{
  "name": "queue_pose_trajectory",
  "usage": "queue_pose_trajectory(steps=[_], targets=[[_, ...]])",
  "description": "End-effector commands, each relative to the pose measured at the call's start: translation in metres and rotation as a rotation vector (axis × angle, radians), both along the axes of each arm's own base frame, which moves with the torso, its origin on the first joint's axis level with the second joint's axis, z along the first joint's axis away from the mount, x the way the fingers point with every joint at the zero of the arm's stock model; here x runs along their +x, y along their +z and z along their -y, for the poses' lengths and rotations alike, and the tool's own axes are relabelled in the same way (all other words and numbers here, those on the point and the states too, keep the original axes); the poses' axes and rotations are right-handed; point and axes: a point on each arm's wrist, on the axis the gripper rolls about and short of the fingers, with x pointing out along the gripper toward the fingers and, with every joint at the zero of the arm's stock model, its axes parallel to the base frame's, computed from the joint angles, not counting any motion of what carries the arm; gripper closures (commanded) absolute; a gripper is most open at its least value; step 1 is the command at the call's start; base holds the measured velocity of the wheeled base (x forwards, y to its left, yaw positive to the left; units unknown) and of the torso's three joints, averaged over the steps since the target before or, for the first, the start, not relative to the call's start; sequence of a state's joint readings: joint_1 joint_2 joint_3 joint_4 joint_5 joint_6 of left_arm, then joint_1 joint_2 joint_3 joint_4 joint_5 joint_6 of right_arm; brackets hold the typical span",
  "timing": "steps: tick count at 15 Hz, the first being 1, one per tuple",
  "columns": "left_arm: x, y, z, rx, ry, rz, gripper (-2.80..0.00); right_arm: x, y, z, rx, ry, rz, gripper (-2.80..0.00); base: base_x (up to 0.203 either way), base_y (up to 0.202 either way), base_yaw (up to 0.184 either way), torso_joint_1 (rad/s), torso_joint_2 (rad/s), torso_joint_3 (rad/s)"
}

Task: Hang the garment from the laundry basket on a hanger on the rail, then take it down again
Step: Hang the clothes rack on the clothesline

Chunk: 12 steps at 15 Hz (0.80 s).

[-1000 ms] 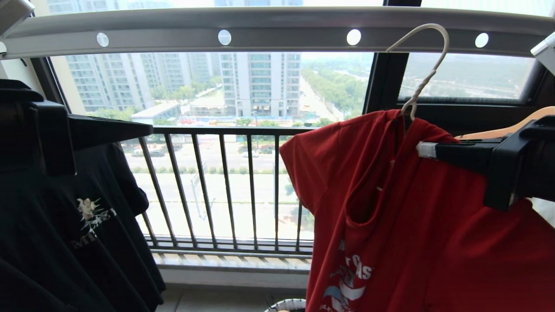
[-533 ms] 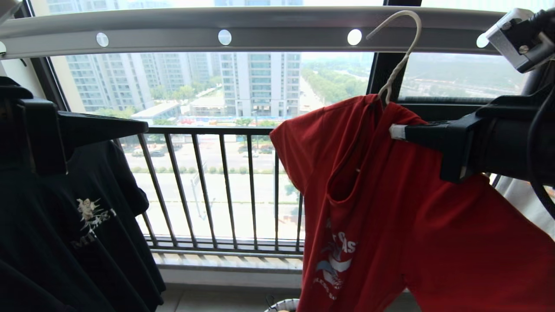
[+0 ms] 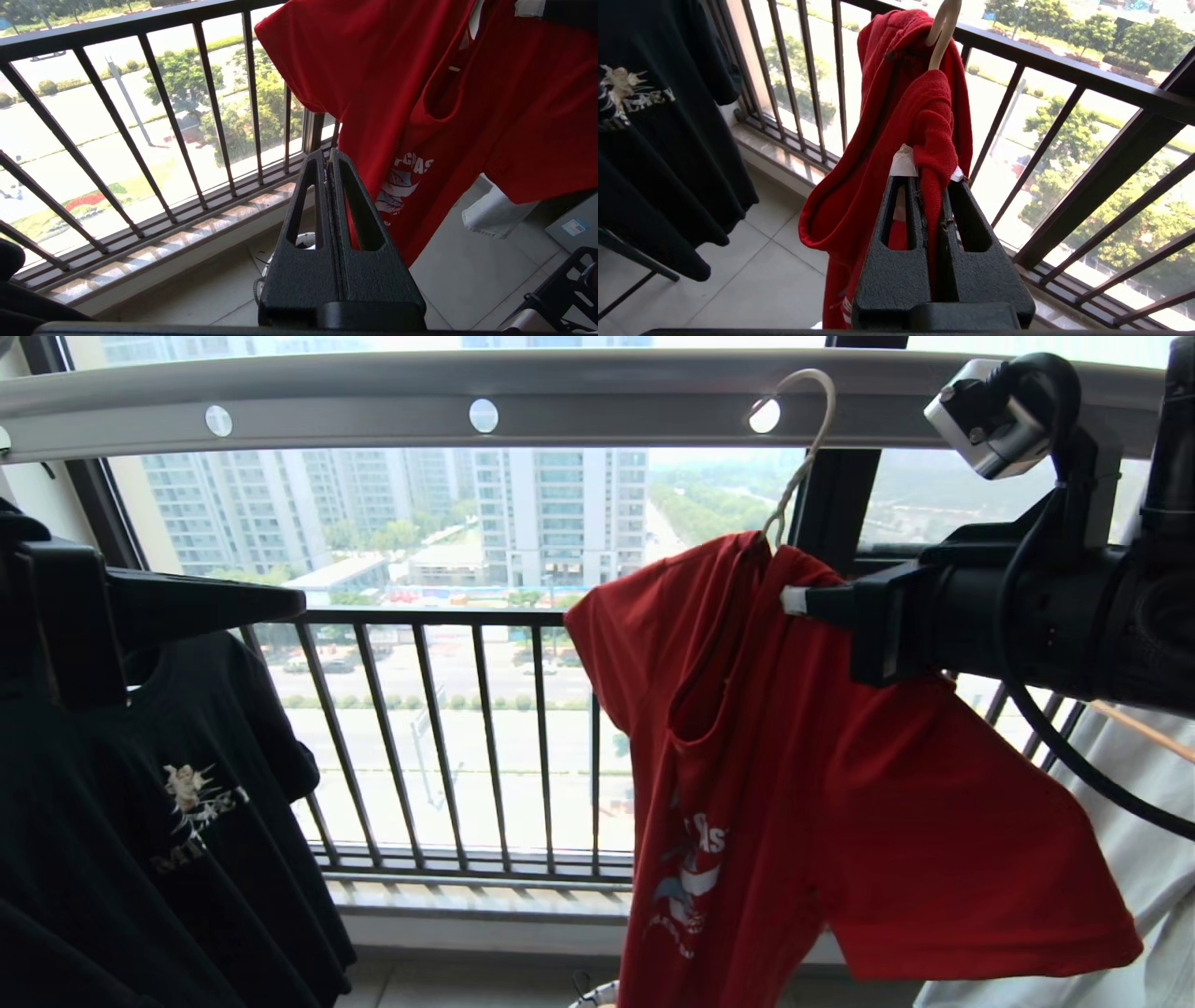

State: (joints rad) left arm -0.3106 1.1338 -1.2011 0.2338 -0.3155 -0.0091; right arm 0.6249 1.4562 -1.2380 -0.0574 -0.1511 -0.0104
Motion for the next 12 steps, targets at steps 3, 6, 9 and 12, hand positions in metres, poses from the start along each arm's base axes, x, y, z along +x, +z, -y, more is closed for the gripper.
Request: queue_pose_trajectory(steps=[3, 6, 9, 12], targets=[[-0.002, 0.001, -0.003, -0.003, 0.011, 0.008, 0.00, 0.017, -0.002, 0.007, -0.004, -0.060, -0.007, 0.00, 0.000, 0.000, 0.000, 0.000, 0.00, 0.000], [-0.003, 0.001, -0.003, -0.003, 0.011, 0.010, 0.00, 0.020, -0.004, 0.007, -0.006, -0.066, -0.011, 0.00, 0.000, 0.000, 0.000, 0.000, 0.00, 0.000], [-0.006, 0.003, -0.004, -0.006, 0.013, 0.018, 0.00, 0.026, -0.008, 0.004, -0.017, -0.066, -0.023, 0.00, 0.000, 0.000, 0.000, 0.000, 0.00, 0.000], [-0.006, 0.003, -0.004, -0.007, 0.013, 0.020, 0.00, 0.036, -0.009, -0.003, -0.025, -0.067, -0.028, 0.00, 0.000, 0.000, 0.000, 0.000, 0.00, 0.000]])
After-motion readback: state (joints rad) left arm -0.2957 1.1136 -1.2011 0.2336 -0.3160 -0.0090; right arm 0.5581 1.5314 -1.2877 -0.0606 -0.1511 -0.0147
